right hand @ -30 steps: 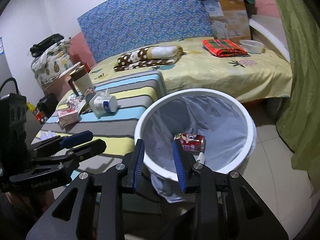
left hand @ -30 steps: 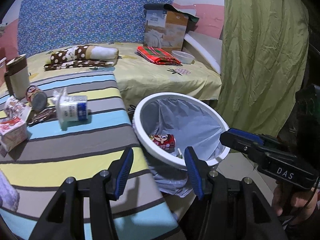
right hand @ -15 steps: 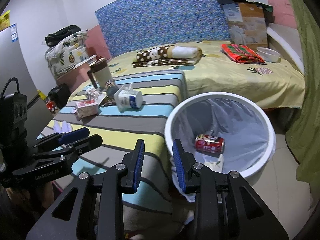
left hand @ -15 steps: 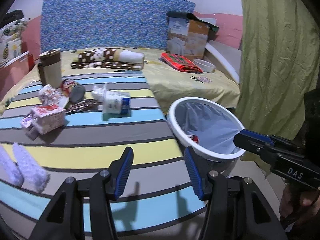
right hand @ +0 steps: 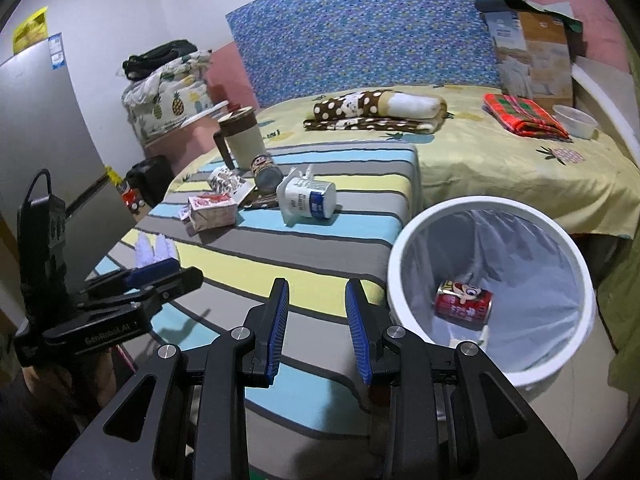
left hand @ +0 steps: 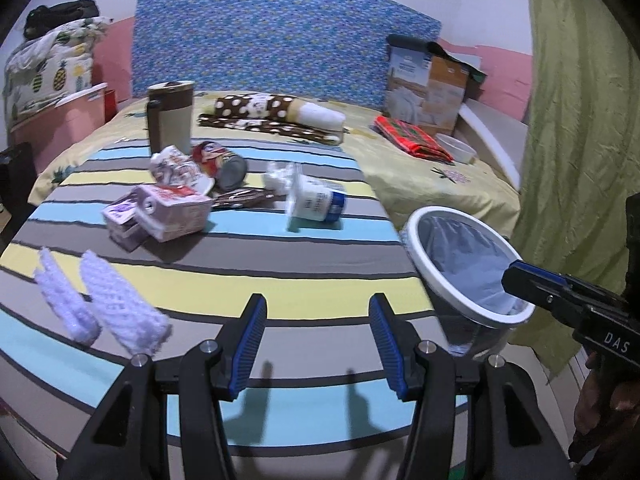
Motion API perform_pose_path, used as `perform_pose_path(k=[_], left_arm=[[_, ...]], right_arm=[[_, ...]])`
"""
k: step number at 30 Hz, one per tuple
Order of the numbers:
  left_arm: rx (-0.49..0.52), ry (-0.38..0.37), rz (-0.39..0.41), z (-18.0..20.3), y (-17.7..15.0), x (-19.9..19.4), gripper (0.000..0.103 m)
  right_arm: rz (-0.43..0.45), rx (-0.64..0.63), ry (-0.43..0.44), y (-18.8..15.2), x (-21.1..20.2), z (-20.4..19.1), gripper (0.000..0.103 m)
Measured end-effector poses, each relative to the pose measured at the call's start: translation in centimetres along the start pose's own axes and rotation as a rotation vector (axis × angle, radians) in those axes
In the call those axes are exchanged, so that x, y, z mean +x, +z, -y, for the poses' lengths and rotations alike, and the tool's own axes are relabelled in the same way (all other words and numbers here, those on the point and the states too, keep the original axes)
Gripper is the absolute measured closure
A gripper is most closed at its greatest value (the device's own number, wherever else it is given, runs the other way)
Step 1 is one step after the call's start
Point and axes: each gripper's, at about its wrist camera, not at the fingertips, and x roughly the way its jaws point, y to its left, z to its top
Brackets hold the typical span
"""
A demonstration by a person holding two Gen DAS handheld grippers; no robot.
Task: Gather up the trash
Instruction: 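Move both tools back from the bin toward the remaining trash, then grasp the white yogurt cup with the right tool and lift it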
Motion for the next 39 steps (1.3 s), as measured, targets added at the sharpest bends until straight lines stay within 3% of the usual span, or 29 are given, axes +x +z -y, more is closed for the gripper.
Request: perform_pose_path(k=[3,4,5,7,26,39], left_arm=[[-0.013,0.019,0.001,-1.1,0.2,0.1,0.048],[-0.020,0.025,-0.001,-1.5,0.3,0.1,0.048],[-0.025,0.029,-0.004,-1.8,0.4,0.2,0.048],[-0.035,0.043,-0.006,-2.5,0.7,0.4,0.048],[-0.046,0.180,0.045,-10.2,5.0,3.3,0.031],[0.037,0.161,-0.013,-11.2,5.9,7.7,0.028]], right_arm=[[-0.010,0.000,0.024,0.3,0.7,-0.2,0.070],[-0.012,-0.001,0.028,0.4,0.9,-0.3,0.064],[-0.013,-0.003,0.031,0.5,1.0,-0.4,0.051],[-0.012,-0.012,0.034,0.7,1.2,-0.6,0.040],[-0.046,-0.037,0.064,3.6,5.9,-1.3,0.038],[-0.088,-0.035,0.064,4.9,9.2,-1.2,0.036]])
